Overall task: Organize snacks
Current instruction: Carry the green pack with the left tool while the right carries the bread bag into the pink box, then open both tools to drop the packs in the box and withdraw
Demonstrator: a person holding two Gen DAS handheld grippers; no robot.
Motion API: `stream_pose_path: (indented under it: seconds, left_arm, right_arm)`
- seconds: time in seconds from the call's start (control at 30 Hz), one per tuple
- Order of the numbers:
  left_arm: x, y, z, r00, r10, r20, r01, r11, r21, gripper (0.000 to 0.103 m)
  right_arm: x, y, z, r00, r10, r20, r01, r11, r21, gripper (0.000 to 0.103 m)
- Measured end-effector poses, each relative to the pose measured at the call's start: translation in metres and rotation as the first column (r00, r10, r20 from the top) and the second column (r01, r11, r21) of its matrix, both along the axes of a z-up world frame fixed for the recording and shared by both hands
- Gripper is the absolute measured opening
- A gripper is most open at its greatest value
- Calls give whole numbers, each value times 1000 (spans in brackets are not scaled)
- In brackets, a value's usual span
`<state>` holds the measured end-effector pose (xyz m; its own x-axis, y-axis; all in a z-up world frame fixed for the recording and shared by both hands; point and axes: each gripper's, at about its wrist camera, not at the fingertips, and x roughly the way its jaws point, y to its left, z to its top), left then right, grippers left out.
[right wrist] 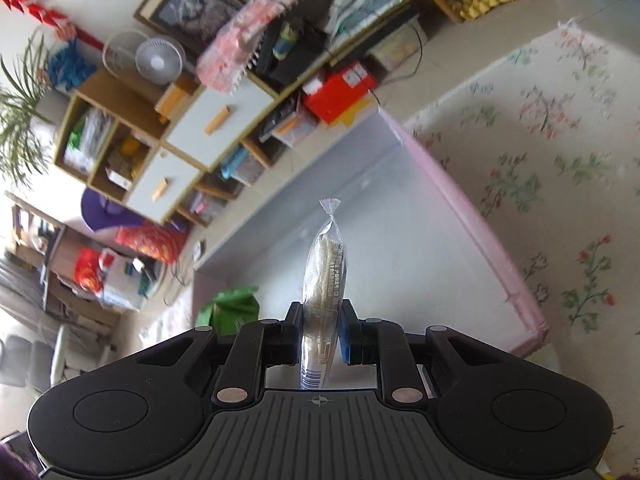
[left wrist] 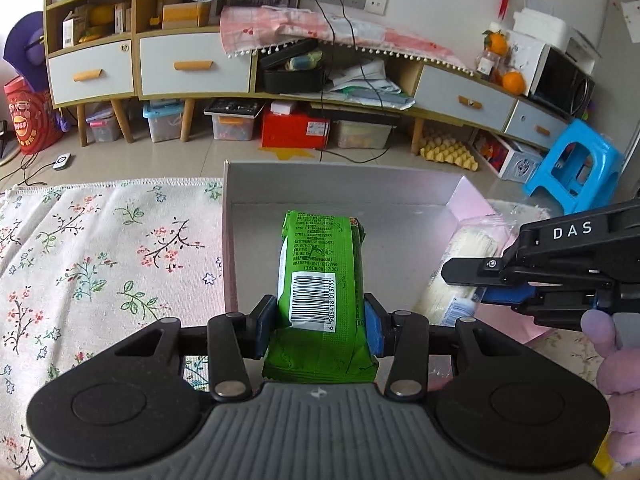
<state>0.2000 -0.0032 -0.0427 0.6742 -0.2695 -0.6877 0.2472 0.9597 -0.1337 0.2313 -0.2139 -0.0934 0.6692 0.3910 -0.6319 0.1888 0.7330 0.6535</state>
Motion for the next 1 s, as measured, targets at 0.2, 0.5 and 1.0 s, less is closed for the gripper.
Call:
stream_pose_path:
  seconds: [0.2,0.5,1.0]
  left_arm:
    - [1,-9,-4,1000,-28,12,28,999,40,42]
    - [4,-8,-2,1000,-9,-2,9,1000,19,45]
    - [-19,-5,30,1000,-11,-4,11,1000,5,89]
  right_arm:
    - [3,-5,-5,1000,-8,-5,8,1000,23,19]
    - [2,-6,-1,1000,5,0,-5,1000,6,25]
    - [-30,-20,45,999,19,43,-18,1000,-20,75]
